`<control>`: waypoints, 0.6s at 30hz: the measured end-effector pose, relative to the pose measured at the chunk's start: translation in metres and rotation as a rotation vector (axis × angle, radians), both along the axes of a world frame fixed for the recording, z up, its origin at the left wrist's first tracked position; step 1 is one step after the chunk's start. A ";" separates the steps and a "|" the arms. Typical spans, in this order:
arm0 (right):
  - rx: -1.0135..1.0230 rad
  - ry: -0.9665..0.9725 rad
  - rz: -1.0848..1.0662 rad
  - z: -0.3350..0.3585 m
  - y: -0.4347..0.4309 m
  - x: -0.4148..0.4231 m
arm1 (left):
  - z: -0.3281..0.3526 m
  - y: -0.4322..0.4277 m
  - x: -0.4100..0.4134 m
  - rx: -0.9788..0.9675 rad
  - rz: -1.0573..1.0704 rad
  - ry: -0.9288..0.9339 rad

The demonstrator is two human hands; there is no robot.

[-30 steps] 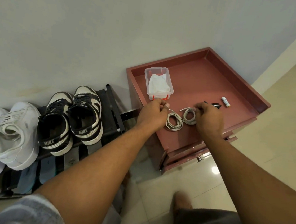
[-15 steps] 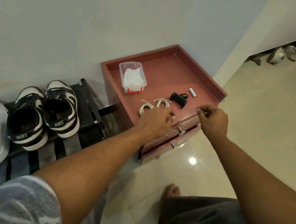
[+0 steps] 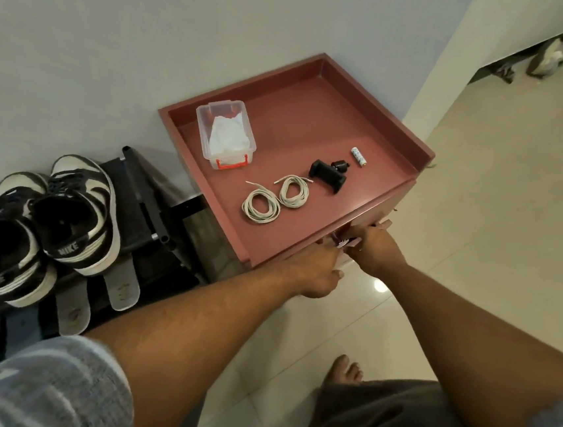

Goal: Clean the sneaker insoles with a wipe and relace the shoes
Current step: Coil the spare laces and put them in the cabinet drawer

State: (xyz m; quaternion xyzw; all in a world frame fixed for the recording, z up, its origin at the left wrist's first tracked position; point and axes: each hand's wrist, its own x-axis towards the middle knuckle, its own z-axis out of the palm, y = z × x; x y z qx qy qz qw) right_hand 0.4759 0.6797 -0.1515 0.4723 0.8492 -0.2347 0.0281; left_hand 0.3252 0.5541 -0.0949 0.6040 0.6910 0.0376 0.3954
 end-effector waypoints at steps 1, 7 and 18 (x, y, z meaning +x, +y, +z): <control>0.004 0.020 0.004 0.004 -0.002 0.000 | -0.005 0.000 0.000 -0.041 0.001 0.013; 0.043 0.022 0.072 0.017 -0.006 -0.001 | -0.010 0.002 0.005 -0.088 -0.014 0.087; 0.004 -0.234 0.284 0.042 -0.003 0.008 | -0.010 -0.007 0.014 -0.126 0.034 0.002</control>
